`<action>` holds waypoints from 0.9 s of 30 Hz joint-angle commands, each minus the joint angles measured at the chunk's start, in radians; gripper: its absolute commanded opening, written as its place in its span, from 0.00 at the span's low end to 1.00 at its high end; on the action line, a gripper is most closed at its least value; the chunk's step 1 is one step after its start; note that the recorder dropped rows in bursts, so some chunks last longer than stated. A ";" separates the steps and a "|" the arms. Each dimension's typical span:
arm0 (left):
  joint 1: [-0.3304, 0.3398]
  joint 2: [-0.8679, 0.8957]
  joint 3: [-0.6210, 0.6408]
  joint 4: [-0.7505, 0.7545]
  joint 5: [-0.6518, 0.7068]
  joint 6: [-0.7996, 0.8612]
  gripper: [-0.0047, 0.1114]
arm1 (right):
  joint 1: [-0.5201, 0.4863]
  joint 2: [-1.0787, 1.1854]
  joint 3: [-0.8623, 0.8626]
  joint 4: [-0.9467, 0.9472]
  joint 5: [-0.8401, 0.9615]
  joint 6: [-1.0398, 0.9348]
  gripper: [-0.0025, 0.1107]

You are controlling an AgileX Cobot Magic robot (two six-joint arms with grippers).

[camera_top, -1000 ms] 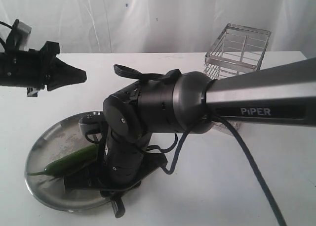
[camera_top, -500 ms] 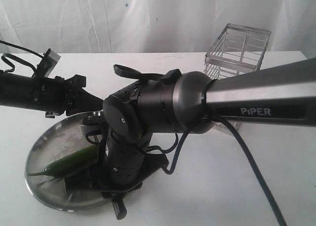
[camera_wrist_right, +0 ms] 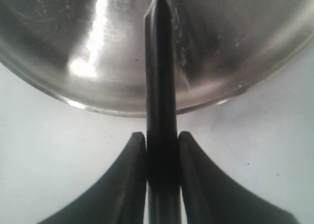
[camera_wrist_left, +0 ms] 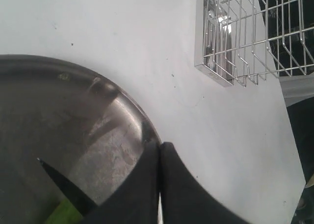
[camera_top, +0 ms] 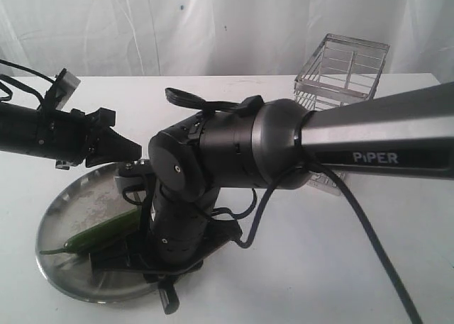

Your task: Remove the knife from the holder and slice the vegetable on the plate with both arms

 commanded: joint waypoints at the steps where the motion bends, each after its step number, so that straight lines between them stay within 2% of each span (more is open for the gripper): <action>1: 0.003 -0.010 0.007 -0.008 0.020 -0.006 0.04 | -0.005 -0.037 -0.010 -0.012 -0.029 -0.004 0.03; 27: 0.003 -0.010 0.007 0.005 0.028 -0.009 0.04 | -0.003 0.004 -0.010 0.009 0.020 -0.004 0.03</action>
